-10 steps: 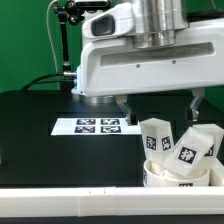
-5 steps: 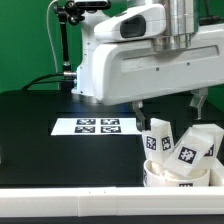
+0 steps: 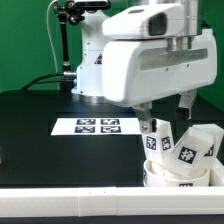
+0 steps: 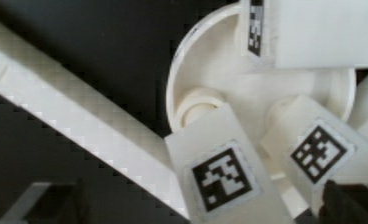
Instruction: Assemble stool
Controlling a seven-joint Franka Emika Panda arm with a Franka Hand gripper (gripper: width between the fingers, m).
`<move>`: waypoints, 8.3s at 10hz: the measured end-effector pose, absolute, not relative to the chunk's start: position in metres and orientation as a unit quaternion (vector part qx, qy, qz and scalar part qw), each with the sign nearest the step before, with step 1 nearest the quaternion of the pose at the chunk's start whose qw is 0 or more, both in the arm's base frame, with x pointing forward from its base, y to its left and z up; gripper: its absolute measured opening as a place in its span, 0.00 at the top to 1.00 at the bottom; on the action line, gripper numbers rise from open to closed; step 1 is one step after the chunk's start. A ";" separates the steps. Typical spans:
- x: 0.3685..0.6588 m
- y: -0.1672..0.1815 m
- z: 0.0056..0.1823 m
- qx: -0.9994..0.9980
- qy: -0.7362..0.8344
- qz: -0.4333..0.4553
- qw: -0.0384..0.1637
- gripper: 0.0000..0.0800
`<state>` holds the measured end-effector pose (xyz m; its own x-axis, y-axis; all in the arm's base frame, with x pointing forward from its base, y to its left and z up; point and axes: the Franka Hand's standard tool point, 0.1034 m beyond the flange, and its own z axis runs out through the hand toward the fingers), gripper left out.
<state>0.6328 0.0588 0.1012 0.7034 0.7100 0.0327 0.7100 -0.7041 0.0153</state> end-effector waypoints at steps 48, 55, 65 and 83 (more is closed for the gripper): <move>0.653 0.080 0.086 0.751 0.657 -0.026 0.055 0.58; 0.648 0.043 0.086 0.911 0.412 0.000 0.024 0.58; 0.648 0.049 0.084 0.998 -0.028 0.064 0.007 0.58; 0.644 0.103 0.079 0.738 -0.667 0.020 -0.095 0.58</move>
Offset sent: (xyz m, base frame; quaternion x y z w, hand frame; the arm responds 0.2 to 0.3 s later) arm 0.0133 0.0191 -0.0008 -0.0041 -0.0069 0.0000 1.0000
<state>0.6436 0.1031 0.0792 0.1089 -0.9893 -0.0975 -0.9816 -0.0915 -0.1678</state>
